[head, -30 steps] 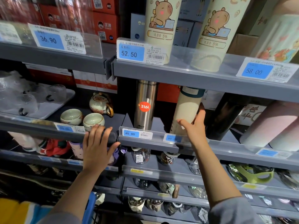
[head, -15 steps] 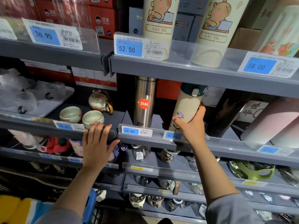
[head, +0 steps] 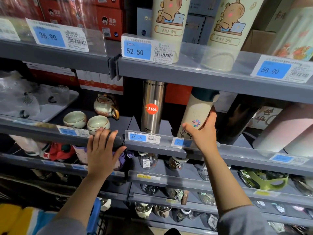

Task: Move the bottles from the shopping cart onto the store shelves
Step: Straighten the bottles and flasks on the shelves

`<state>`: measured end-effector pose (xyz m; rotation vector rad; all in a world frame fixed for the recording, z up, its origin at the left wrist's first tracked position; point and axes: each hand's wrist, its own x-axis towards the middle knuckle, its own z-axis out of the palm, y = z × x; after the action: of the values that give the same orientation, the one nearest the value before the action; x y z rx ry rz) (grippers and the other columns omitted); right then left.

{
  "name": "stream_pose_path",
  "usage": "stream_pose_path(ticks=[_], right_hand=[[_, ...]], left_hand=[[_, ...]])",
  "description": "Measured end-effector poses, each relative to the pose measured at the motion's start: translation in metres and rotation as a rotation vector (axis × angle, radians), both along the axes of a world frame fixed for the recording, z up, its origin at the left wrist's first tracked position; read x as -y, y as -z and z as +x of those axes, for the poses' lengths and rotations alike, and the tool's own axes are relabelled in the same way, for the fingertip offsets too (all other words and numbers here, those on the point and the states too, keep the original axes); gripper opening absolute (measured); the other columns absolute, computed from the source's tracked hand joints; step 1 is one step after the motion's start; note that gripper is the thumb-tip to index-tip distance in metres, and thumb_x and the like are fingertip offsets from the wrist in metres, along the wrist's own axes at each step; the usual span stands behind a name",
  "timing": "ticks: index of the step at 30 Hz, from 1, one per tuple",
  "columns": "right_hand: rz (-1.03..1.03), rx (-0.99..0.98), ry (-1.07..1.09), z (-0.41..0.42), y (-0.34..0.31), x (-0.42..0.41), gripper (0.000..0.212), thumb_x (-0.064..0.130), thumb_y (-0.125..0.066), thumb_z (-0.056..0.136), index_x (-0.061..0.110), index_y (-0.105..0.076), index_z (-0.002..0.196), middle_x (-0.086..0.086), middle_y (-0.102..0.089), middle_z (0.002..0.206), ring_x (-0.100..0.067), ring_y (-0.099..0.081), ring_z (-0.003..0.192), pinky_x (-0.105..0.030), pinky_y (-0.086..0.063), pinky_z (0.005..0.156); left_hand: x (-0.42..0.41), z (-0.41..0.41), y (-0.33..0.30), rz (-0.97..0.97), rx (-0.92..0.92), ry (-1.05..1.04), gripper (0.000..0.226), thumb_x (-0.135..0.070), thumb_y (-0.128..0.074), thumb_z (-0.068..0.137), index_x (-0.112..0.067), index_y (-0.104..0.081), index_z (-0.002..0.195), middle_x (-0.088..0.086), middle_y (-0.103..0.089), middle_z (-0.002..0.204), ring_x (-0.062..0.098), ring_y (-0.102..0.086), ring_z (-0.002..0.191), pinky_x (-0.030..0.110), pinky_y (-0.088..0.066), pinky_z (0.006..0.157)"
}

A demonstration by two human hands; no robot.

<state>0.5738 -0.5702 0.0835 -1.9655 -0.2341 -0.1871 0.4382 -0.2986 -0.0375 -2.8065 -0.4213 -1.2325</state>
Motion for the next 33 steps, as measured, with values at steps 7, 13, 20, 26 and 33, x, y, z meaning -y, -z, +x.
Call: stream_pose_path(ticks=[7,13,20,26,33], right_hand=[[-0.057,0.040,0.061,0.001,0.000,-0.004,0.082,0.035,-0.086,0.066,0.012,-0.034,0.125,-0.005,-0.045,0.122,-0.019,-0.052,0.103,-0.036,-0.050,0.082],[-0.016,0.023,0.019,0.005,0.002,0.004,0.057,0.025,-0.084,0.072,0.016,-0.040,0.107,-0.007,-0.059,0.109,-0.021,-0.059,0.095,-0.018,-0.044,0.066],[0.012,0.005,-0.058,0.002,-0.002,0.000,0.054,0.023,-0.081,0.075,0.014,-0.043,0.112,-0.002,-0.059,0.108,-0.017,-0.058,0.095,-0.029,-0.050,0.077],[-0.013,-0.004,-0.087,0.000,-0.003,0.001,0.053,0.027,-0.079,0.077,0.016,-0.041,0.111,-0.001,-0.058,0.109,-0.017,-0.058,0.097,-0.029,-0.051,0.078],[-0.069,-0.053,-0.153,0.002,-0.005,0.002,0.052,0.030,-0.075,0.081,0.022,-0.036,0.114,0.002,-0.054,0.112,-0.016,-0.055,0.101,-0.030,-0.049,0.082]], left_hand=[[0.000,0.000,0.000,-0.010,-0.009,0.000,0.058,-0.054,-0.039,0.096,-0.008,-0.048,0.130,0.020,-0.051,0.130,0.040,-0.042,0.129,0.056,-0.036,0.104],[0.001,-0.001,-0.001,-0.021,-0.018,-0.004,0.057,-0.054,-0.040,0.096,-0.008,-0.048,0.130,0.020,-0.052,0.130,0.039,-0.042,0.129,0.056,-0.036,0.104],[0.003,0.000,-0.004,-0.043,-0.037,-0.001,0.057,-0.052,-0.040,0.095,-0.007,-0.047,0.128,0.021,-0.050,0.129,0.040,-0.041,0.130,0.057,-0.033,0.106],[0.004,-0.002,-0.005,-0.059,-0.044,0.006,0.057,-0.052,-0.041,0.094,-0.007,-0.047,0.128,0.020,-0.050,0.130,0.040,-0.039,0.131,0.056,-0.031,0.107],[0.005,-0.002,-0.006,-0.099,-0.059,0.023,0.056,-0.051,-0.041,0.094,-0.007,-0.047,0.129,0.020,-0.049,0.132,0.040,-0.038,0.133,0.057,-0.029,0.109]])
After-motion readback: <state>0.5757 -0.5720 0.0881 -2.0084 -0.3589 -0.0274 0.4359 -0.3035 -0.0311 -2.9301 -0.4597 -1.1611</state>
